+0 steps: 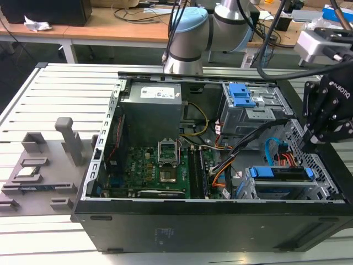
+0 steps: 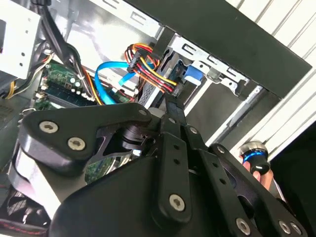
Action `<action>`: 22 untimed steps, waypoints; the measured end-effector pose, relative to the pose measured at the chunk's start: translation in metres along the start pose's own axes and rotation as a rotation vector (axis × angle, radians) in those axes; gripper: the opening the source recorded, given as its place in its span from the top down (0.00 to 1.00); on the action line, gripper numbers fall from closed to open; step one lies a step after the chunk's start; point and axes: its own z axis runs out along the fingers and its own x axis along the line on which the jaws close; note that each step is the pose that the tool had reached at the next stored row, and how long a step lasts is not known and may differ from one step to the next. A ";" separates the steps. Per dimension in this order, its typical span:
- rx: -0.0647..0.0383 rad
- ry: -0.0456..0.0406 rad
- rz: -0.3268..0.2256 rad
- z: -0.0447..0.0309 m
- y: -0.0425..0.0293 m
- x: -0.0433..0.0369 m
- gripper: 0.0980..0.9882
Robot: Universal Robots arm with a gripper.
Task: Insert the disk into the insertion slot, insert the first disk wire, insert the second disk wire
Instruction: 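Insert the first disk wire, then insert the second disk wire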
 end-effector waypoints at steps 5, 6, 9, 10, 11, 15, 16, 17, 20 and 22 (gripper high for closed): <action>0.000 -0.0001 0.000 -0.0008 0.0000 0.0001 0.99; 0.000 -0.0002 0.000 -0.0009 0.0000 0.0001 0.99; 0.000 -0.0002 0.000 -0.0009 0.0000 0.0001 0.99; 0.000 -0.0001 0.000 -0.0010 0.0000 0.0001 0.99; 0.000 -0.0002 0.000 -0.0010 0.0000 0.0001 0.92; 0.000 0.0000 0.000 -0.0004 0.0005 -0.0001 0.77; 0.000 0.0000 0.000 0.0009 0.0012 -0.0007 0.77; 0.000 -0.0003 0.000 0.0039 0.0051 -0.0022 0.77; 0.000 -0.0004 0.000 0.0076 0.0333 -0.0049 0.77; 0.000 0.0018 0.000 0.0096 0.0366 -0.0050 0.77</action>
